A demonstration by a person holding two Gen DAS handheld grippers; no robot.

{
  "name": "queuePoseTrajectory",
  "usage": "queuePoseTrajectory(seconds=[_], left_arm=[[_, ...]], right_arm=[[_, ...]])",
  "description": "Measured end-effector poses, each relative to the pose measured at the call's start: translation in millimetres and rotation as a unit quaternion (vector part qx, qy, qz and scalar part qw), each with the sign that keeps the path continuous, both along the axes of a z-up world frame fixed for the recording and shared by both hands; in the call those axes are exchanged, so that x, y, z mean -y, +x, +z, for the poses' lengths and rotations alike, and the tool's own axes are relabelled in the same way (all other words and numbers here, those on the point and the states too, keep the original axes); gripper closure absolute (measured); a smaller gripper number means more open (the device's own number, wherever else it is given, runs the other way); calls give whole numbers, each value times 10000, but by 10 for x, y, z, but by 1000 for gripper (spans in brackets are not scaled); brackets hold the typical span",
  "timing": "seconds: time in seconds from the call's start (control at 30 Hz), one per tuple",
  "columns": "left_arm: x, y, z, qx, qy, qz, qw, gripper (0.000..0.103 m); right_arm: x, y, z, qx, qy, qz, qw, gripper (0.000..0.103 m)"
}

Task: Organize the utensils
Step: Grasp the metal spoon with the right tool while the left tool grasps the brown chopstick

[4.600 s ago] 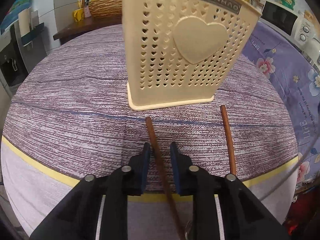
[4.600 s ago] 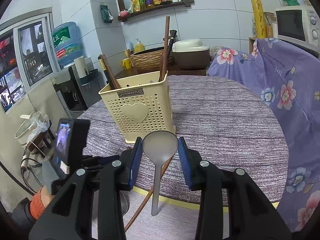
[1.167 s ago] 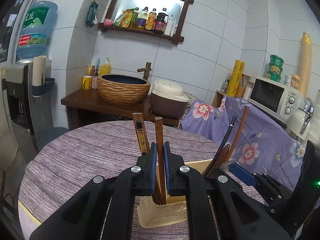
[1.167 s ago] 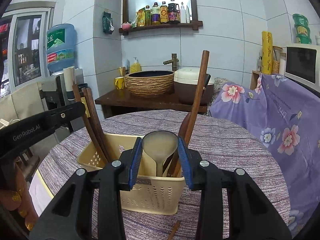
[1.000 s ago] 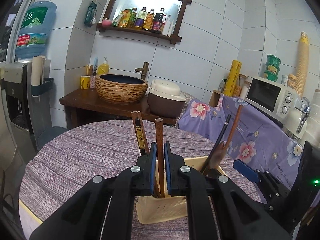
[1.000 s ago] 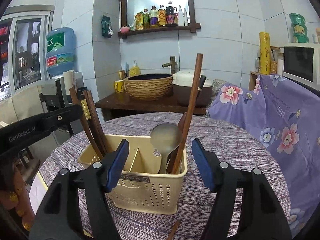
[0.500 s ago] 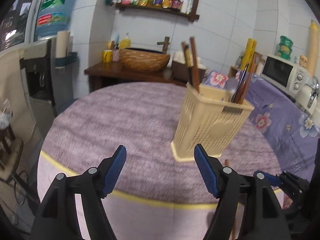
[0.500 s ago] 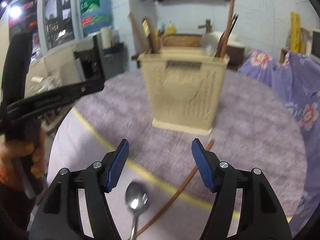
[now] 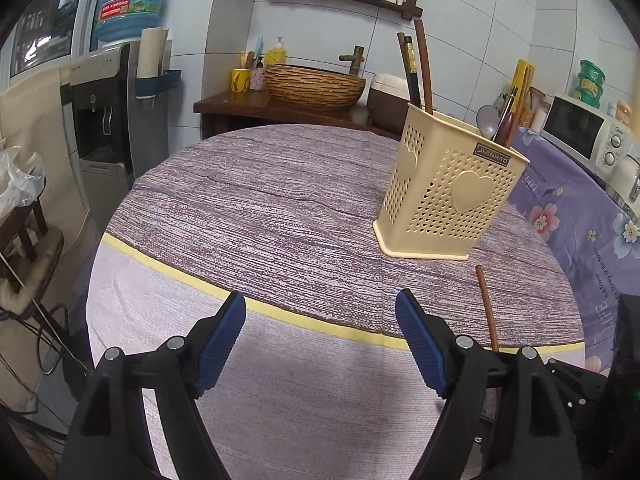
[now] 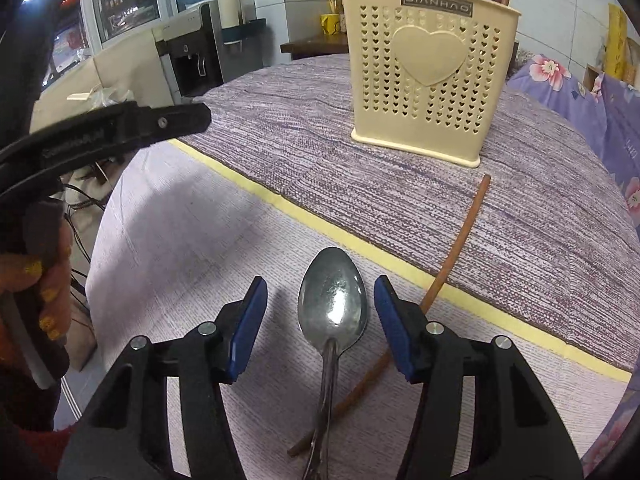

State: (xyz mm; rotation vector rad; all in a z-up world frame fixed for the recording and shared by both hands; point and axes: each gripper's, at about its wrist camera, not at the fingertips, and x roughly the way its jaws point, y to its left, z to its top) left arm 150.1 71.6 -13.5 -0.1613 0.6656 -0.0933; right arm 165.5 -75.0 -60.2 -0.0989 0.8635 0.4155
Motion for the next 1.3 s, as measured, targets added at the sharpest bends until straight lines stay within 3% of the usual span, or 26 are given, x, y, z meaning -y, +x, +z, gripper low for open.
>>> queuePoseTrajectory(seconds=[0.2, 0.47, 0.73, 0.93, 1.1, 1.2, 1.3], left_arm=[[9, -3, -8, -9, -12, -17, 10000, 26], [18, 3, -22, -51, -36, -41, 10000, 26], [44, 17, -50, -118, -51, -89, 9999, 26], [118, 41, -52, -170, -59, -167, 9997, 26], [401, 94, -106, -357, -87, -655, 9972, 26], [713, 176, -135, -542, -11, -1177, 9916, 27], [1025, 291, -155, -751, 87, -1650, 9834, 38]], right_arm=[[-10, 7, -51, -36, -75, -92, 9999, 49], [-32, 2, -62, 67, -273, -219, 9994, 65], [98, 34, 15, 15, 167, -304, 9994, 65], [416, -43, 383, 429, 601, -610, 9954, 65], [945, -165, 821, 1091, 908, -1227, 9822, 65], [1206, -216, 924, 1304, 993, -1539, 9744, 65], [1367, -209, 927, 1342, 1059, -1755, 9695, 65]])
